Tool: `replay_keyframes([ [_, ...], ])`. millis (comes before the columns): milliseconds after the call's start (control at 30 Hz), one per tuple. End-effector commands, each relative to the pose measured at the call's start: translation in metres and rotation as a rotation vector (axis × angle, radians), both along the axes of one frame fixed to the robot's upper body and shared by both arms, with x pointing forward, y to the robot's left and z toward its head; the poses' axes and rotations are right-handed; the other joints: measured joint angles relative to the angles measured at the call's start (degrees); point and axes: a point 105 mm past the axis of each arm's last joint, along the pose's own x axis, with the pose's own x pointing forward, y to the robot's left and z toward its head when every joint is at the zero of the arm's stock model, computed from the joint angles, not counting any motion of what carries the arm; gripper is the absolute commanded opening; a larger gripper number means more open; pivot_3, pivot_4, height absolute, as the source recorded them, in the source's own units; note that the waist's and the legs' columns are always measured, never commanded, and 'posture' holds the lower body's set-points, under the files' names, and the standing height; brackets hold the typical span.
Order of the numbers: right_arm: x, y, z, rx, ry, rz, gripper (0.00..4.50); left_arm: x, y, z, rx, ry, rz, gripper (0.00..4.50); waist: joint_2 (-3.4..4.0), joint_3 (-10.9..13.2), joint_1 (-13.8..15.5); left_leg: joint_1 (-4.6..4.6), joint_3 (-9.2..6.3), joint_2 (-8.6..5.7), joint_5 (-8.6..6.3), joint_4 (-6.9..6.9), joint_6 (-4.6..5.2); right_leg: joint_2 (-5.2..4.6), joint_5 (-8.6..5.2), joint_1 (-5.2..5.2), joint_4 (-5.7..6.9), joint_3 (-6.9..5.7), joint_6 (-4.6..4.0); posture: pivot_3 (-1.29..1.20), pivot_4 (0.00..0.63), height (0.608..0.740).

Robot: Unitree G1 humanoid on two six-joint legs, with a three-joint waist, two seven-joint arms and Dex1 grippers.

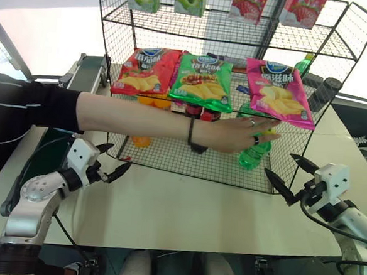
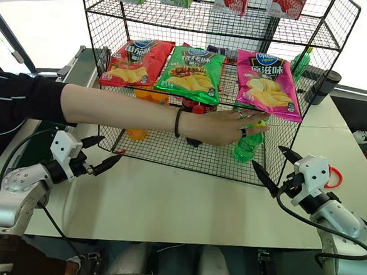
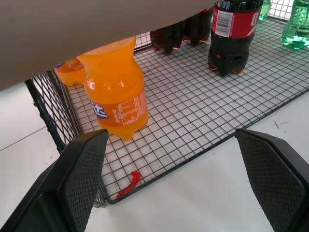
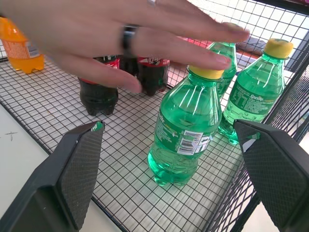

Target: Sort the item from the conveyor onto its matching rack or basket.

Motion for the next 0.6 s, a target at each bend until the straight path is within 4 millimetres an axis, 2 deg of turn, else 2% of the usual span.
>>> replay_keyframes([
  [33, -0.0017, 0.0007, 0.0098, -0.01, -0.042, 0.005, 4.43, 0.0002, -0.0027, 0.0095, 0.008, -0.038, -0.02, 4.5, 0.0, 0.0, 0.01, 0.0, 0.0, 0.0, 0.0, 0.0, 0.0, 0.0, 0.0, 0.0, 0.0, 0.0, 0.0, 0.0, 0.15, 0.74],
  [600, -0.0001, 0.0014, 0.0065, -0.004, -0.04, 0.0, 4.43, -0.0029, -0.0028, 0.0096, 0.007, -0.028, -0.012, 4.5, 0.0, 0.0, 0.0, 0.0, 0.0, 0.01, 0.0, 0.0, 0.0, -0.02, -0.01, 0.0, 0.0, 0.0, -0.02, 0.0, 0.15, 0.74],
])
